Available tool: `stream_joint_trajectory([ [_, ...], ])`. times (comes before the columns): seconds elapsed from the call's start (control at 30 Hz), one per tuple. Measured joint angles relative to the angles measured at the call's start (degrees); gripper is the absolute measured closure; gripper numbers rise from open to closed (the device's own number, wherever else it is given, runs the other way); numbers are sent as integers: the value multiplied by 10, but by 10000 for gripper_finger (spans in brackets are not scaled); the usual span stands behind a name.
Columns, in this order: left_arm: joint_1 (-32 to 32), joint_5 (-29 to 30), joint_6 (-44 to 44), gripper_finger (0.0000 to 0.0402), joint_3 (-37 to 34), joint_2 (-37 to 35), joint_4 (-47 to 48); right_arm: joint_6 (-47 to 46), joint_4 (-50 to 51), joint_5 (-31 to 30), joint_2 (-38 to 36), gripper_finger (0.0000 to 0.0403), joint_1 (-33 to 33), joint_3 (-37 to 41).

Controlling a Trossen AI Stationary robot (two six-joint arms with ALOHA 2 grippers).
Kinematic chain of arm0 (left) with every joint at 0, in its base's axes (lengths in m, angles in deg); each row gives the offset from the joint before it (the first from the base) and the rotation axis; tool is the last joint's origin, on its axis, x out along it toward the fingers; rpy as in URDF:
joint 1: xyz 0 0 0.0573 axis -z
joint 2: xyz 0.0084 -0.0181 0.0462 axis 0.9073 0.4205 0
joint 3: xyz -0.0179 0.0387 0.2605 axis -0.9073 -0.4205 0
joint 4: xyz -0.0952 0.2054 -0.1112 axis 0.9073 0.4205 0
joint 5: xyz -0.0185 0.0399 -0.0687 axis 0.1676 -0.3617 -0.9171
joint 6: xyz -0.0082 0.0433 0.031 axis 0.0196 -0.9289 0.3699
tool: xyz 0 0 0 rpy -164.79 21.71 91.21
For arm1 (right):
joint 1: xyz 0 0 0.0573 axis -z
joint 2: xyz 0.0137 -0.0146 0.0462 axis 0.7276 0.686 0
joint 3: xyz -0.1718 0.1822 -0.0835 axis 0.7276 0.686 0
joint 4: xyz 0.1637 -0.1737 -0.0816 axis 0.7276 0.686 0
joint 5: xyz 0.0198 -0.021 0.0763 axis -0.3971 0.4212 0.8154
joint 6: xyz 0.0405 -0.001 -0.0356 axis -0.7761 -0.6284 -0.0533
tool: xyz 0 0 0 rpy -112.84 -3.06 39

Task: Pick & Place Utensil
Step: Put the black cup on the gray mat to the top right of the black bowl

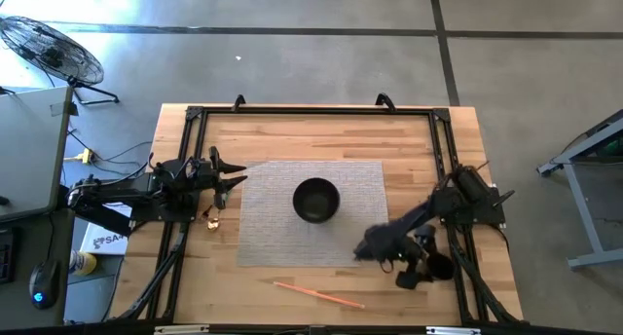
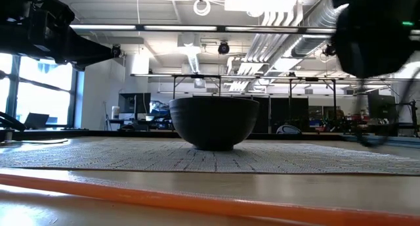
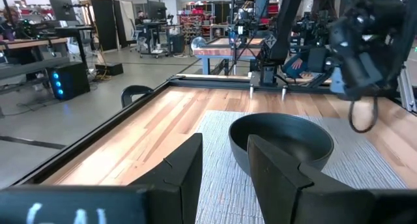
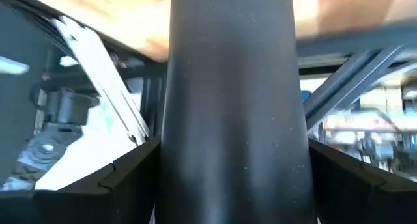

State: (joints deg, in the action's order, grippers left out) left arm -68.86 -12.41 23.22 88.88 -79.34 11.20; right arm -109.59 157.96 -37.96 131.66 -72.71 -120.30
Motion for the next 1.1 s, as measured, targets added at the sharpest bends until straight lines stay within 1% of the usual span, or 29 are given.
stream_joint_trajectory([
  [0.1,0,0,0,282,0,0,0,5,0,-32,-27,95,43,1],
  [0.23,0,0,0,282,0,0,0,-2,2,-68,-80,95,103,9],
  [0.37,0,0,0,282,0,0,0,-29,2,-86,-143,95,164,21],
  [0.43,0,0,0,282,0,0,0,-51,2,-97,-168,95,202,27],
  [0.53,0,0,0,282,0,0,0,-50,0,-116,-188,95,272,27],
  [0.67,0,0,0,282,0,0,0,-24,1,-144,-193,95,374,27],
  [0.87,0,0,0,282,0,0,0,50,0,-135,-177,95,526,27],
  [0.97,0,0,0,282,0,0,0,55,-1,-126,-162,95,593,25],
  [1.1,0,0,0,282,0,0,0,24,-14,-106,-135,95,661,25],
])
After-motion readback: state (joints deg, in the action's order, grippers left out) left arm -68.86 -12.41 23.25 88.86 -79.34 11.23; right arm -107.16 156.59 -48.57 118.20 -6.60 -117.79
